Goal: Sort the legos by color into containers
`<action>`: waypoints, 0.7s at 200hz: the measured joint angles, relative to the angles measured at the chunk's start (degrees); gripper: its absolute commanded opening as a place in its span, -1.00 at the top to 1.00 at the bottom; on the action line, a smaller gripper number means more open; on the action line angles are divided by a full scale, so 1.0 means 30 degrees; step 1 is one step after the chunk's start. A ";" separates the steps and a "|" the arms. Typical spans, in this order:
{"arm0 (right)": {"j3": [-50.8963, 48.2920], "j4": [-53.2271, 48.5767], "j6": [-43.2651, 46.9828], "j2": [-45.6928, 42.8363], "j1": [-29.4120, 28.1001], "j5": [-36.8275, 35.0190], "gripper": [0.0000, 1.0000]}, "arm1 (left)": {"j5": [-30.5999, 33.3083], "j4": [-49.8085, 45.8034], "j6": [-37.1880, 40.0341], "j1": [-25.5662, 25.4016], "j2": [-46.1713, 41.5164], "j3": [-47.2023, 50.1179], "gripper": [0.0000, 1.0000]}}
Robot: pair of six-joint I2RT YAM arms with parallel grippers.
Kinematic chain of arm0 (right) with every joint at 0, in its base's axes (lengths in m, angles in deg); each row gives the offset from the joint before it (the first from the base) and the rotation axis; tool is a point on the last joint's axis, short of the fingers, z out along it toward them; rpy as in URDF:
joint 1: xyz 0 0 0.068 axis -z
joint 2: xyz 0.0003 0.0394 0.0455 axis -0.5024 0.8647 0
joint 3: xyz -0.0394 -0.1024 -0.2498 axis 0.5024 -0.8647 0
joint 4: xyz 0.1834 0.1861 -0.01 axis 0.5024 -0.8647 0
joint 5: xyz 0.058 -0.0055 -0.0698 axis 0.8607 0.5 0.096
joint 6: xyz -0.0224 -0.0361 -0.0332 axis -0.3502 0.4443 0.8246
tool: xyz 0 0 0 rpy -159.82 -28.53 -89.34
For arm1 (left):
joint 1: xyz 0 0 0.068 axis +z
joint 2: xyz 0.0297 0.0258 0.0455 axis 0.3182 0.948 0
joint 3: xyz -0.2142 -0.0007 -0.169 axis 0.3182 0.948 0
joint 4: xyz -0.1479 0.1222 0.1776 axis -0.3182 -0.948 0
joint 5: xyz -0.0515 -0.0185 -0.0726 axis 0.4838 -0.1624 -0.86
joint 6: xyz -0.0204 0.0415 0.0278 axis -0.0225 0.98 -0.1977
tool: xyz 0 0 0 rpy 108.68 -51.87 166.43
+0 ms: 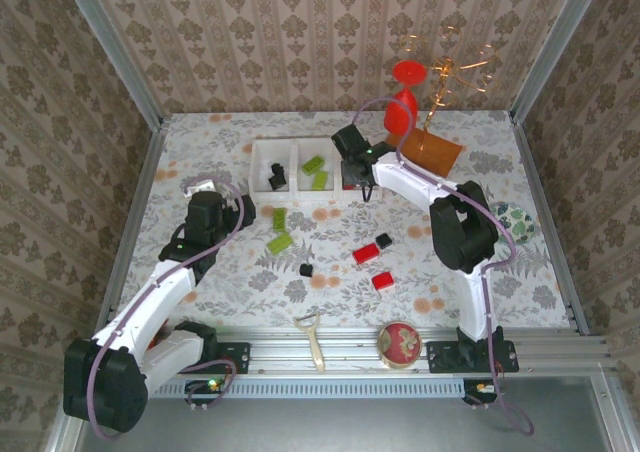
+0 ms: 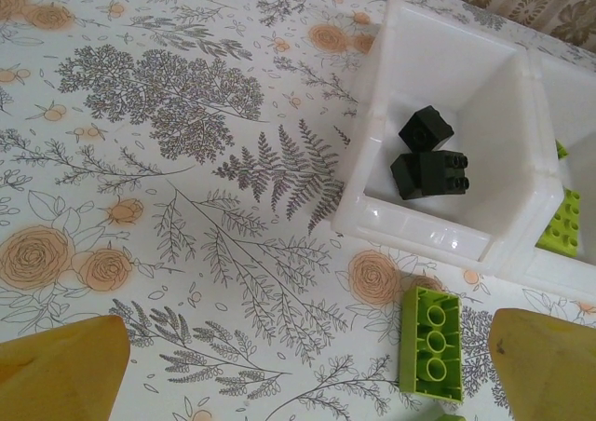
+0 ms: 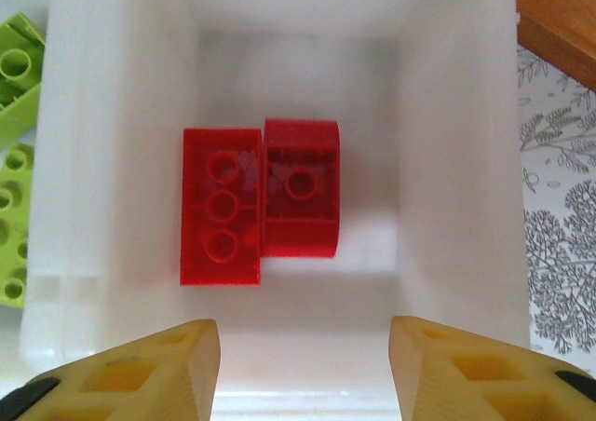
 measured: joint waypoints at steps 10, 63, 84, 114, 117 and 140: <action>-0.0539 0.0109 0.0022 -0.0495 -0.0073 0.0000 -0.16 | -0.0036 -0.0007 -0.0007 0.0000 0.0022 0.0000 -1.00; -0.3075 0.0444 -0.0124 -0.3978 -0.0466 -0.0007 -0.36 | -0.0291 -0.0219 0.0000 0.0000 0.0554 0.0000 -1.00; -0.4335 0.0670 -0.0386 -0.5260 -0.0503 -0.0080 -0.52 | -0.0423 -0.0291 -0.0007 -0.0015 0.0911 -0.0007 -1.00; -0.6564 0.0721 -0.1115 -0.6863 -0.0503 -0.0452 -1.00 | -0.0401 -0.0729 -0.0015 -0.0495 0.2259 -0.0474 -0.95; -0.6747 0.0721 -0.0962 -0.6987 -0.0503 -0.0459 -1.00 | -0.0372 -0.0780 -0.0007 -0.0597 0.2382 -0.0539 -0.94; -0.8131 0.0678 -0.1486 -0.7832 -0.0503 -0.0903 -1.00 | -0.0189 -0.0860 -0.0015 -0.1734 0.3424 -0.0976 -0.86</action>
